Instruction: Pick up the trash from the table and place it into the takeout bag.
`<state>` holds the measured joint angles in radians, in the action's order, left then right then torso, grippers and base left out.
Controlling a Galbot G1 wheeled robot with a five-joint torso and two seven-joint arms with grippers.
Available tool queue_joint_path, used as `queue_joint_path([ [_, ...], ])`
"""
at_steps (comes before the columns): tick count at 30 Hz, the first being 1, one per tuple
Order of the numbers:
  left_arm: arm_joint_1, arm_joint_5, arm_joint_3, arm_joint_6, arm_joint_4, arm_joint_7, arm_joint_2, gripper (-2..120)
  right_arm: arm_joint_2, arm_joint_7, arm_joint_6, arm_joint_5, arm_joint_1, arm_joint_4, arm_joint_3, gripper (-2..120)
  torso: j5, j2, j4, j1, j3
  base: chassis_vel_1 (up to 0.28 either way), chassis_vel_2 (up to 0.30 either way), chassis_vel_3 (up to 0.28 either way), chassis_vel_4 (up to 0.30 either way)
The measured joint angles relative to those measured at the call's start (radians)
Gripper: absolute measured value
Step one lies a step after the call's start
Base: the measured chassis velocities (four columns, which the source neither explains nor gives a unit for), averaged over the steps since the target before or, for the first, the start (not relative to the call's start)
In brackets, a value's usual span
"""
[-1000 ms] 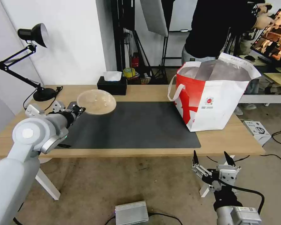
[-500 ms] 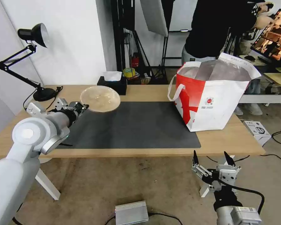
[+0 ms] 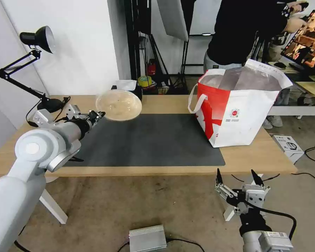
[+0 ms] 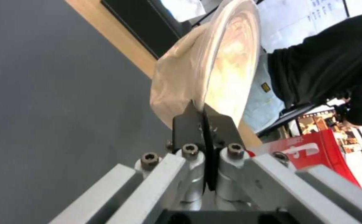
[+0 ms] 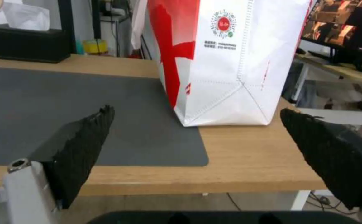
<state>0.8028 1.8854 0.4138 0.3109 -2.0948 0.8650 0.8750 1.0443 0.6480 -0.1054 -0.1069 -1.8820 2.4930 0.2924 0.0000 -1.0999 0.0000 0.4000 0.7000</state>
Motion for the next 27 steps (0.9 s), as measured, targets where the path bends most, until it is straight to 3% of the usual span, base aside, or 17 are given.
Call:
queue_joint_path([
  [27,-0.149,-0.026,-0.151,-0.018,0.067,-0.027,0.016,0,0.000,0.000,0.000,0.000,0.000,0.000,0.000,100,0.0000,0.000,0.0000,0.000,0.000,0.000,0.000,0.000,0.000],
])
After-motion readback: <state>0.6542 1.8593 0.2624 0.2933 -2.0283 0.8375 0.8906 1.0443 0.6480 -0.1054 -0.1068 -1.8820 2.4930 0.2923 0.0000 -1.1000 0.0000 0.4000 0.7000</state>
